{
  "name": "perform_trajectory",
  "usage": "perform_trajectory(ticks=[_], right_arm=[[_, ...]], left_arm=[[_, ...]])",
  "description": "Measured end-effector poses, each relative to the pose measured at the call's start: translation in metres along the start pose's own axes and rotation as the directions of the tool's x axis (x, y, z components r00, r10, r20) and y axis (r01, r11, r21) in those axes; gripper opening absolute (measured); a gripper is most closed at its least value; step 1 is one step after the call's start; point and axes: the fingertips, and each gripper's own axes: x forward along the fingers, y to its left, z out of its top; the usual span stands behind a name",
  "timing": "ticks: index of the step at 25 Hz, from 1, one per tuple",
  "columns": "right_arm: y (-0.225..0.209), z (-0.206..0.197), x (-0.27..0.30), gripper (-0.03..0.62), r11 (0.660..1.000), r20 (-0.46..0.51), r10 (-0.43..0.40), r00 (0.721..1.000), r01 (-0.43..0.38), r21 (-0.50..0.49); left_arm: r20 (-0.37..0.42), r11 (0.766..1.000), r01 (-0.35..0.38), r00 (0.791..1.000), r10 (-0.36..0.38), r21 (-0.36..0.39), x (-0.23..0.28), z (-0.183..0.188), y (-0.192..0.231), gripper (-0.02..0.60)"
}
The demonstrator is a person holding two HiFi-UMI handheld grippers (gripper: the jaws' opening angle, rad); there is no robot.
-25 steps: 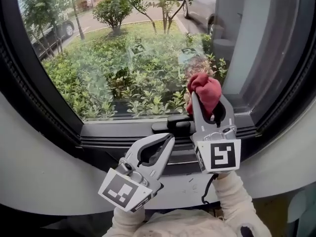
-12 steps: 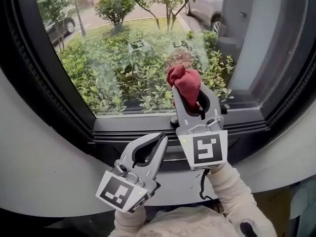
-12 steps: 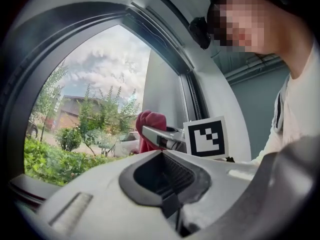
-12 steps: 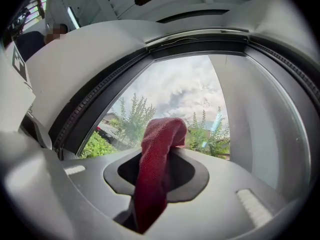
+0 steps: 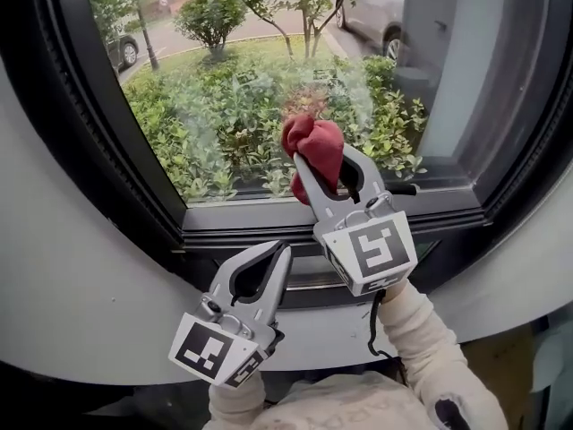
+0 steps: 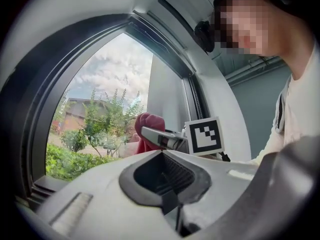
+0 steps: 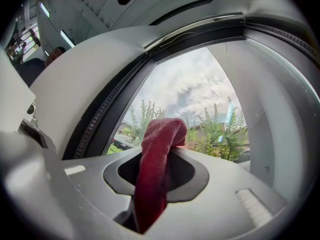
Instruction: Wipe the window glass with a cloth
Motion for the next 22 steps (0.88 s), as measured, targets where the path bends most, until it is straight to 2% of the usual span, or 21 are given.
perform_trajectory(ticks=[4,9,17,22], right_arm=[[0.008,0.014,-0.028,0.126,0.999,0.026,0.052,0.998,-0.052,0.014],[0.004,0.018,-0.089,0.126,0.994,0.0,0.1,0.995,-0.1,0.053],[-0.013,0.002,-0.184,0.126,0.99,-0.035,0.078,0.996,-0.073,0.117],[-0.015,0.003,-0.209,0.127,0.99,-0.041,0.066,0.997,-0.06,0.129]], left_arm=[[0.009,1.0,0.023,1.0,-0.024,0.007,0.004,0.002,-0.013,0.0],[0.018,0.997,0.071,0.997,-0.071,0.016,0.013,0.008,-0.041,0.0],[0.011,0.991,0.135,0.991,-0.135,0.025,0.028,0.004,-0.085,0.0],[0.0,0.988,0.154,0.988,-0.154,0.02,0.032,0.002,-0.109,0.0]])
